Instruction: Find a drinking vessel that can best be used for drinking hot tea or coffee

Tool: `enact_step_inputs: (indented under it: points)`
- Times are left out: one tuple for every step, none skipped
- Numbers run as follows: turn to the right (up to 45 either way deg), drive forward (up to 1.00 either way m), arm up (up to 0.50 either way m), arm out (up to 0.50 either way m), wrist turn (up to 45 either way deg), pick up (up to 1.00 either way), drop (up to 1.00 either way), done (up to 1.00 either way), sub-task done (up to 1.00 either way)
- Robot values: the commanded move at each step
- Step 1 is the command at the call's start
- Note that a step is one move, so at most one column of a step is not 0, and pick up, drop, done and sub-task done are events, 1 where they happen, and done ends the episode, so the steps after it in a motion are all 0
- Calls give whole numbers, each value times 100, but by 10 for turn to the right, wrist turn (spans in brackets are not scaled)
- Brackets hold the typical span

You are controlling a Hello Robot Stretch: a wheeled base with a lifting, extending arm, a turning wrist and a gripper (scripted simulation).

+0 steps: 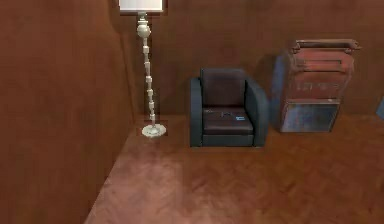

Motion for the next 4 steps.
enact_step_inputs:
  points:
    - [-450,0,0,0,0,0,0,0,0]
    - [-450,0,0,0,0,0,0,0,0]
    - [-450,0,0,0,0,0,0,0,0]
    - [-420,0,0,0,0,0,0,0,0]
